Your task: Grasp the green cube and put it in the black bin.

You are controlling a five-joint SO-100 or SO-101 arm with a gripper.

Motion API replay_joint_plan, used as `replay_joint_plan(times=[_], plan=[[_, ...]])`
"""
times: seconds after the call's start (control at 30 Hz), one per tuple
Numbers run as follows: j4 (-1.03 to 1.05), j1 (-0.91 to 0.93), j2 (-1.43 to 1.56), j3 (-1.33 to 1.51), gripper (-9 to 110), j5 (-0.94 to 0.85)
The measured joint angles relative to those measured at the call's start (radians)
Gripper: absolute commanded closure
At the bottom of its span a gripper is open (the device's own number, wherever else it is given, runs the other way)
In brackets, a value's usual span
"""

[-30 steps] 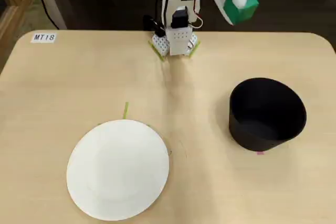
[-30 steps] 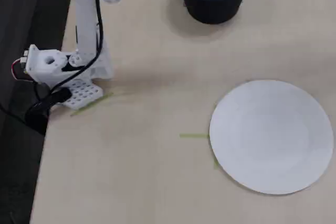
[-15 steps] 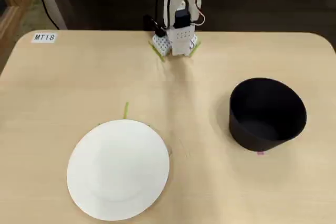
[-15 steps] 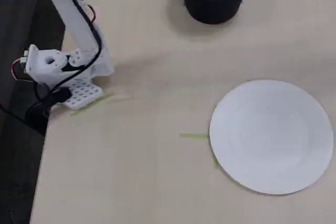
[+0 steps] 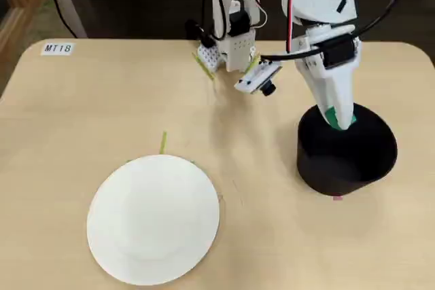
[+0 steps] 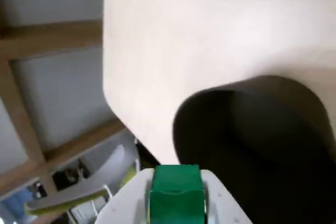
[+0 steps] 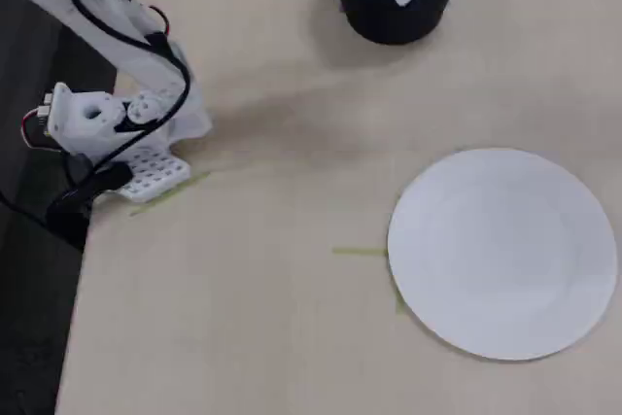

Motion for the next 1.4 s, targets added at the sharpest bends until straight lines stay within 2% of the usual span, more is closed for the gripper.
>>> replay_joint_plan(times=[0.43,0.47,0.6,0.77,0.8,0.9,1.1,1.4], plan=[[-0.046,-0.150,0.000,0.164,101,0.009],[-0.055,-0.153,0.000,0.176,99,0.009],[-0.095,-0.160,0.003,0.202,70,-0.006],[-0.123,-0.160,0.014,0.218,65,-0.028],[-0.124,-0.160,0.015,0.219,70,-0.028],[-0.124,-0.160,0.015,0.219,102,-0.021],[-0.061,-0.124,0.034,0.219,102,0.009],[-0.041,0.207,0.138,0.219,102,-0.054]])
